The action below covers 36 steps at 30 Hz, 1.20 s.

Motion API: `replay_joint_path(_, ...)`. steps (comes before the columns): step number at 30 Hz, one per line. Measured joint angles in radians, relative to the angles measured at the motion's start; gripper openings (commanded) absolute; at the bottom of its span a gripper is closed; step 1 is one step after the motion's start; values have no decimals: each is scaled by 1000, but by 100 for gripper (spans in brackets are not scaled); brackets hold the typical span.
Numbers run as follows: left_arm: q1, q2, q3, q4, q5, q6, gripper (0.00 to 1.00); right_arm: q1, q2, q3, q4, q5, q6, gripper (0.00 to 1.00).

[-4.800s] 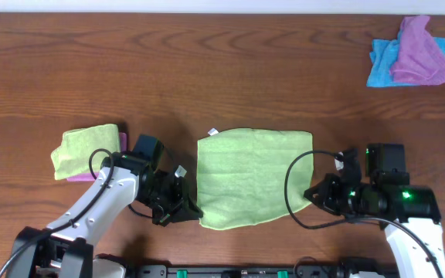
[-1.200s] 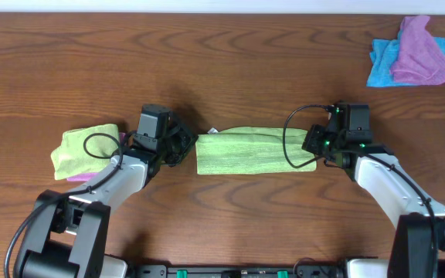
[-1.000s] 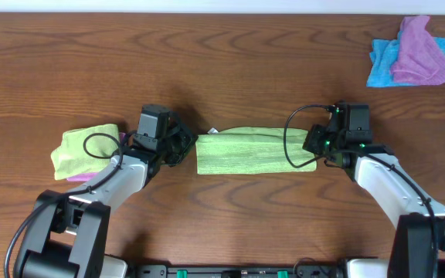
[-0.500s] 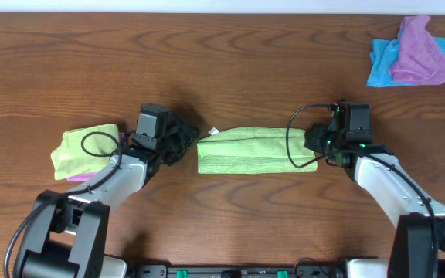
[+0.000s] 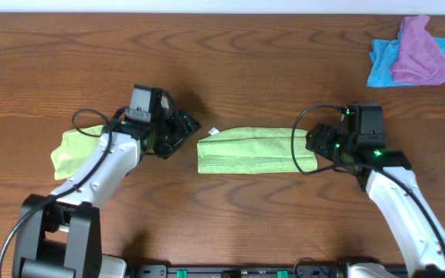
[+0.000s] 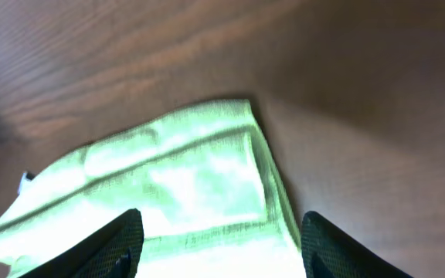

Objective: Fold the cloth
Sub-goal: 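Release the folded strip and reposition the left gripper at its left end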

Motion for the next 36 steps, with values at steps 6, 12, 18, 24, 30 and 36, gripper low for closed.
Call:
replay_joint_path(6,-10,0,80,-122,-9,92,14,0,-16,2,-147,-42,85,64)
replay_joint_path(12,-83,0,80,-120,-28,111,6,0,-16,2,-172,-62,135,64)
replay_joint_path(18,-157,0,80,-97,-99,101,6,0,-16,2,-172,-71,162,63)
replay_joint_path(24,-173,41,80,-59,-158,80,6,-6,-16,2,-171,-70,196,63)
replay_joint_path(30,-175,180,80,-5,-162,68,6,-35,-16,-1,-161,-68,216,64)
replay_joint_path(36,-175,217,80,28,-159,54,6,-37,-6,-48,-138,-68,235,64)
